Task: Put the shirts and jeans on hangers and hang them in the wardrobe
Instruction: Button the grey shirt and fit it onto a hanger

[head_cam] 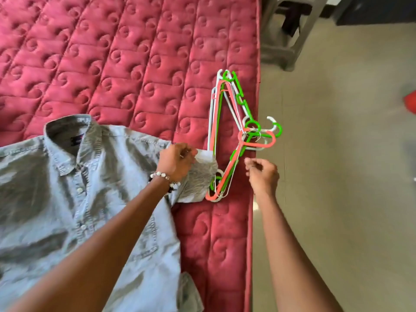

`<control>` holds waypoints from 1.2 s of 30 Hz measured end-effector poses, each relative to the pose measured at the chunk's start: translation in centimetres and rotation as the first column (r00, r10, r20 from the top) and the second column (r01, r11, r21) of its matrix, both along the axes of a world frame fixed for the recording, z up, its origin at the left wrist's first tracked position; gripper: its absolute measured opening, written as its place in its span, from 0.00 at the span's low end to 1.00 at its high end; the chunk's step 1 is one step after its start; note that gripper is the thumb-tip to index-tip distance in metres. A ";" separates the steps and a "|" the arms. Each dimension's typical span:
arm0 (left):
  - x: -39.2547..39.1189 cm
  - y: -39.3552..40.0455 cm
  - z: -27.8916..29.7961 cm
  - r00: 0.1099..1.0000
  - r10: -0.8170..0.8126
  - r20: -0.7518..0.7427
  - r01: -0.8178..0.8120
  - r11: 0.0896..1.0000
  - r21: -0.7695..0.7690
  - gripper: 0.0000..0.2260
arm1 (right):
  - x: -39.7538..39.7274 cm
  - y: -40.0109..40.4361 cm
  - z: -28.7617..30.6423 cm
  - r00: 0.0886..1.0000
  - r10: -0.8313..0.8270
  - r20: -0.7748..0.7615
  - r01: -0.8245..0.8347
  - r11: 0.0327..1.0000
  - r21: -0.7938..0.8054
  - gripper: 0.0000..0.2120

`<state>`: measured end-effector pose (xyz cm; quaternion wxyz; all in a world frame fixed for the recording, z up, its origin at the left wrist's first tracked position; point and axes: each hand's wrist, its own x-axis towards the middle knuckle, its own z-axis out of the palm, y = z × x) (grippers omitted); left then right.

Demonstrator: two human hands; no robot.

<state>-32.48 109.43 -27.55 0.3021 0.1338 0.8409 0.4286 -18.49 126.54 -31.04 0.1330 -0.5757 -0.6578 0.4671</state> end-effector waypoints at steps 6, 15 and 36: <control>-2.0 3.2 -0.9 0.973 -0.113 -0.202 0.071 0.976 -0.206 0.05 | -6.1 0.5 0.4 0.948 0.134 0.288 -0.171 0.979 0.107 0.17; -3.3 2.6 -2.5 0.965 -0.192 -0.180 0.153 0.965 -0.211 0.08 | -6.2 0.1 0.0 0.994 -0.062 0.089 0.053 0.994 0.094 0.04; -3.8 -12.0 4.4 0.974 0.099 -0.203 -0.068 0.986 0.155 0.12 | -17.2 -11.7 12.0 0.800 0.315 -0.511 -0.450 0.878 -0.165 0.05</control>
